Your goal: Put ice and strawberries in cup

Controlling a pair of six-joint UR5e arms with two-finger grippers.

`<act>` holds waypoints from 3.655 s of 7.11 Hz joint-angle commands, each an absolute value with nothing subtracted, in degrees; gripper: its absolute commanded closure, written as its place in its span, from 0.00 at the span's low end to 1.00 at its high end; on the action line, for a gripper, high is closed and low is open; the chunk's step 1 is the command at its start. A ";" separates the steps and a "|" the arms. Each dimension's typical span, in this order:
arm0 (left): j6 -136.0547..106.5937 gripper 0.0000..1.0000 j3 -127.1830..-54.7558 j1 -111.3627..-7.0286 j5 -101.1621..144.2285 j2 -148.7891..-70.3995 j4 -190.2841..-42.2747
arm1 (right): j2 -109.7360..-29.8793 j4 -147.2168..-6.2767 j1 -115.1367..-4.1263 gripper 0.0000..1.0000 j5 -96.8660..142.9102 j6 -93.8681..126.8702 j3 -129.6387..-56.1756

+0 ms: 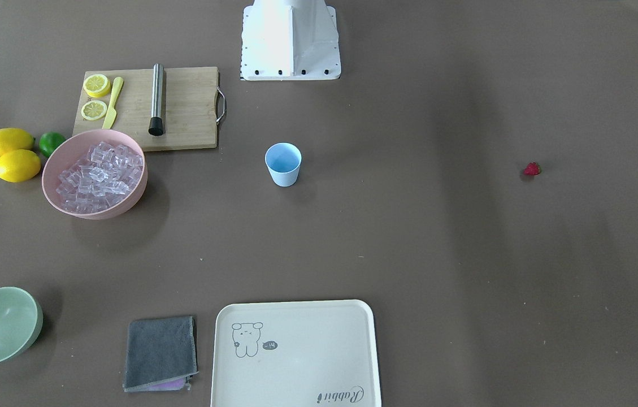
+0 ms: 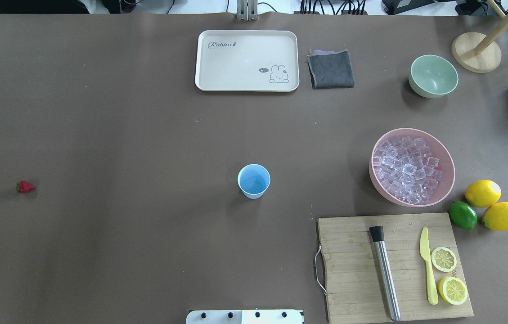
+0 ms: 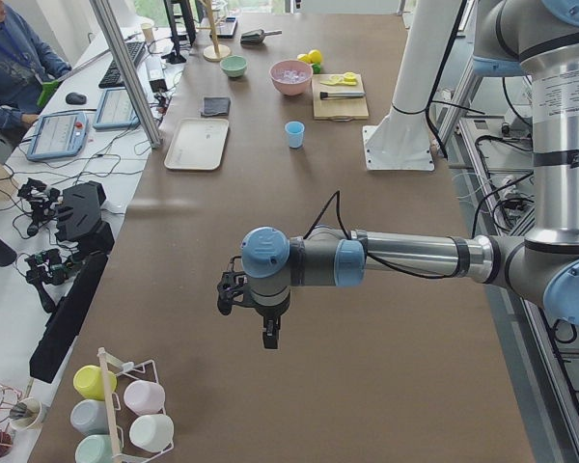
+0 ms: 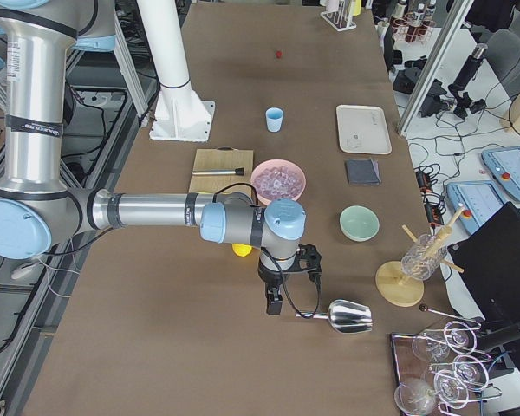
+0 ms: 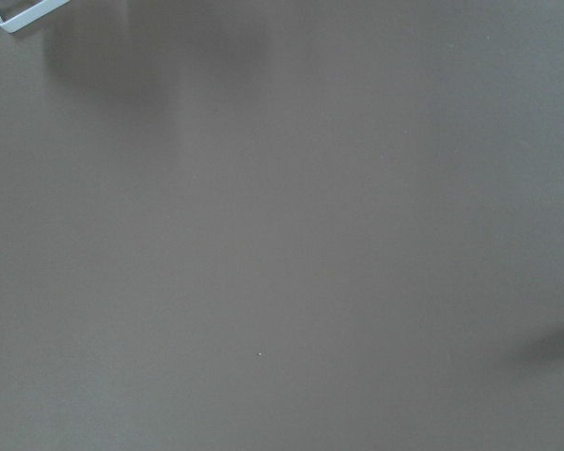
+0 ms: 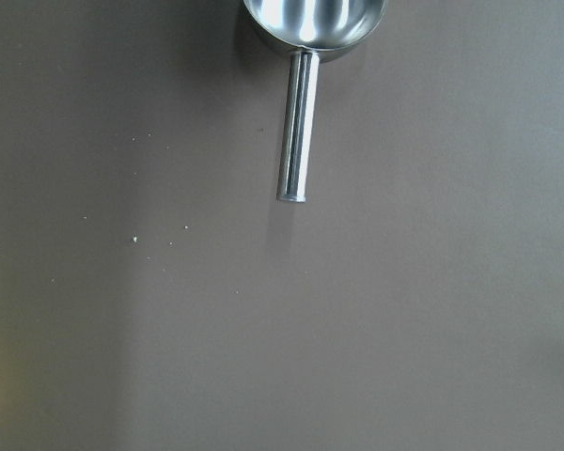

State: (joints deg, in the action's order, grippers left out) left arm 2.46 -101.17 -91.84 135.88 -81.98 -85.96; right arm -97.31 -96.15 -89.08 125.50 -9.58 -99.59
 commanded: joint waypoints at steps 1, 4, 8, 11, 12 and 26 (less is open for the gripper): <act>2.46 0.02 -102.21 -91.85 135.97 -81.83 -85.87 | -97.29 -96.15 -89.03 0.00 125.68 -9.58 -99.58; 2.55 0.02 -104.49 -91.76 135.88 -82.87 -87.09 | -97.03 -96.07 -89.03 0.00 127.34 -9.58 -100.54; 2.29 0.02 -103.10 -91.58 135.96 -82.79 -93.25 | -97.03 -95.98 -89.12 0.00 130.43 -9.58 -103.69; 2.72 0.02 -102.04 -91.32 137.53 -85.78 -97.12 | -97.21 -96.06 -89.12 0.00 130.87 -9.40 -109.57; 2.72 0.02 -102.48 -91.32 142.51 -86.22 -98.86 | -97.12 -96.15 -89.12 0.00 133.31 -8.19 -111.86; -3.08 0.01 -98.79 -84.02 141.06 -88.07 -111.18 | -86.40 -77.96 -44.13 0.08 113.56 60.64 -113.03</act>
State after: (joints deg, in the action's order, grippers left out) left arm -3.04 -98.79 -84.32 141.03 -87.97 -111.17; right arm -86.28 -78.32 -46.07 114.55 59.75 -113.25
